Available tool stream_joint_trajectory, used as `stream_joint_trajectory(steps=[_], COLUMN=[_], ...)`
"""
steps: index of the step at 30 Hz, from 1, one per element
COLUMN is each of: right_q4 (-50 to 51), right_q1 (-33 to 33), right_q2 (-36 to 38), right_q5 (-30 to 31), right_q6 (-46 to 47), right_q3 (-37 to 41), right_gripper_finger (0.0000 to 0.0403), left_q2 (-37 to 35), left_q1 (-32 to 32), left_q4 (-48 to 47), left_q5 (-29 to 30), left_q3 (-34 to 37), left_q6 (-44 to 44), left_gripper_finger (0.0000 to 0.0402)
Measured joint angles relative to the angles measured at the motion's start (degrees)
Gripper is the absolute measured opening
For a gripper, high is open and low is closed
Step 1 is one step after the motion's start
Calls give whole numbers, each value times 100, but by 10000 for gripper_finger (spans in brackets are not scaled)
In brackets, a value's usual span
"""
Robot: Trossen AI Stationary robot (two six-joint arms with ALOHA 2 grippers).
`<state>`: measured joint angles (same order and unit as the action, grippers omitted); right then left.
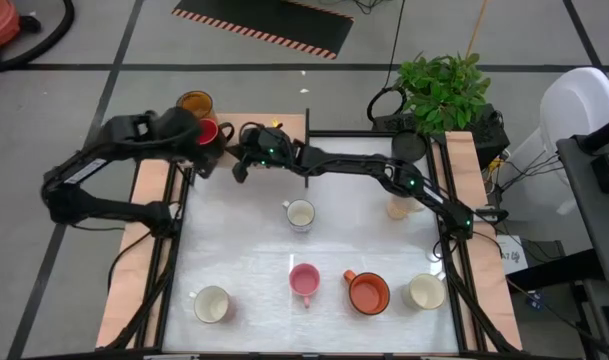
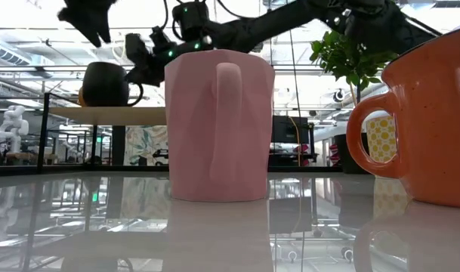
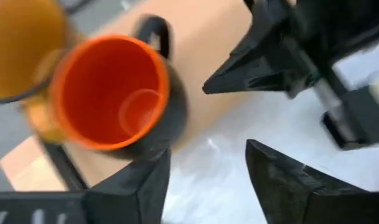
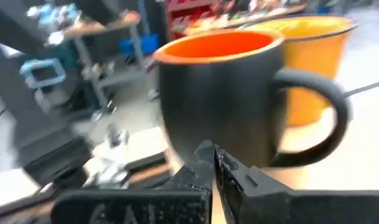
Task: Place coffee mugs
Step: Put the black mug on the shelf
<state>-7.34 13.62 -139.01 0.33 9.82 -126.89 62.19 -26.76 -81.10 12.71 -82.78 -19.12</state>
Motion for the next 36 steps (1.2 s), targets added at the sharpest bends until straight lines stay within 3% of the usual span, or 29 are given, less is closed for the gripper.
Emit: stream_joint_trajectory(steps=[3,7,15,20,29,32,36], right_q4=[625,1480,2491,2861,3836,4127,4287], right_q1=[-80,-214,-482,-523,-524,-521,-521], right_q2=[235,560,1202,1532,2180,2309,2359], right_q5=[-314,-680,-821,-819,-806,-797,-784], right_q6=[-44,-50,-323,-226,-120,-107,-5], right_q3=[0,0,7,7,0,0,0], right_gripper_finger=[0,0,0,0,0,0,0], left_q2=[232,587,1526,2041,2252,2162,2072], left_q1=[-146,-186,-581,-877,-890,-909,-934], left_q4=[-158,-570,-886,-887,-891,-892,-897], left_q5=[-367,-385,-544,-965,-827,-728,-419], left_q3=[-113,-675,-1933,-1992,-2002,-2002,-2002], left_q6=[401,719,349,615,1102,1075,859], left_gripper_finger=[189,185,185,185,185,207,274])
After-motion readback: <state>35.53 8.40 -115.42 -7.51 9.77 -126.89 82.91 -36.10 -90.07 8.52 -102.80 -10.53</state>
